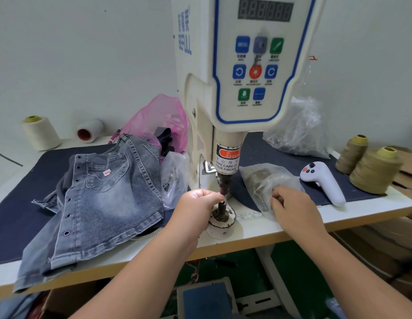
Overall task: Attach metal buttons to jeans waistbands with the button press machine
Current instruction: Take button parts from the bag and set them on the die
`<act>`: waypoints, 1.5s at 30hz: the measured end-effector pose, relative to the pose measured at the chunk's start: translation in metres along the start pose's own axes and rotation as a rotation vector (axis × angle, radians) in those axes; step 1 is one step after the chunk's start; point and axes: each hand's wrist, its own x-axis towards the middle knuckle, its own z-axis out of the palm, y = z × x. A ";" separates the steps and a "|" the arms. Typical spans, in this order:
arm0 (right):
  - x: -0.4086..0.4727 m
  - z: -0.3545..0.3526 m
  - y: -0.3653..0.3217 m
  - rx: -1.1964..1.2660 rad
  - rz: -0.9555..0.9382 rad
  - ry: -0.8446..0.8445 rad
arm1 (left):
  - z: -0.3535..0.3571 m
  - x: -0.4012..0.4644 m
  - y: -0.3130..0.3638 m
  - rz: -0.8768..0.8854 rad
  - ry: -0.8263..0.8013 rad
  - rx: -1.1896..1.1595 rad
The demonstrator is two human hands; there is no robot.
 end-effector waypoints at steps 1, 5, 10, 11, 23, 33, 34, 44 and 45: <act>0.000 0.000 0.000 -0.002 0.000 -0.001 | 0.000 0.000 0.000 -0.003 0.002 0.003; -0.001 0.000 0.000 0.000 0.012 0.000 | 0.000 0.000 0.000 -0.002 0.010 0.037; 0.000 -0.003 0.000 0.027 0.015 -0.010 | -0.001 0.001 -0.001 -0.009 0.004 -0.009; 0.000 -0.004 0.000 0.049 0.011 -0.001 | -0.003 0.002 -0.002 -0.006 0.003 -0.030; -0.002 -0.011 -0.003 0.278 0.049 0.088 | -0.024 0.010 -0.001 0.309 0.122 0.133; -0.028 -0.026 -0.065 1.040 0.254 -0.048 | -0.070 0.044 -0.014 0.307 0.446 0.434; -0.032 -0.023 -0.072 1.088 0.280 -0.087 | -0.073 0.044 -0.018 0.291 0.434 0.422; -0.038 -0.019 -0.098 1.367 0.481 -0.255 | -0.081 0.045 -0.029 0.325 0.369 0.363; -0.038 -0.020 -0.098 1.385 0.488 -0.265 | -0.081 0.046 -0.029 0.327 0.370 0.353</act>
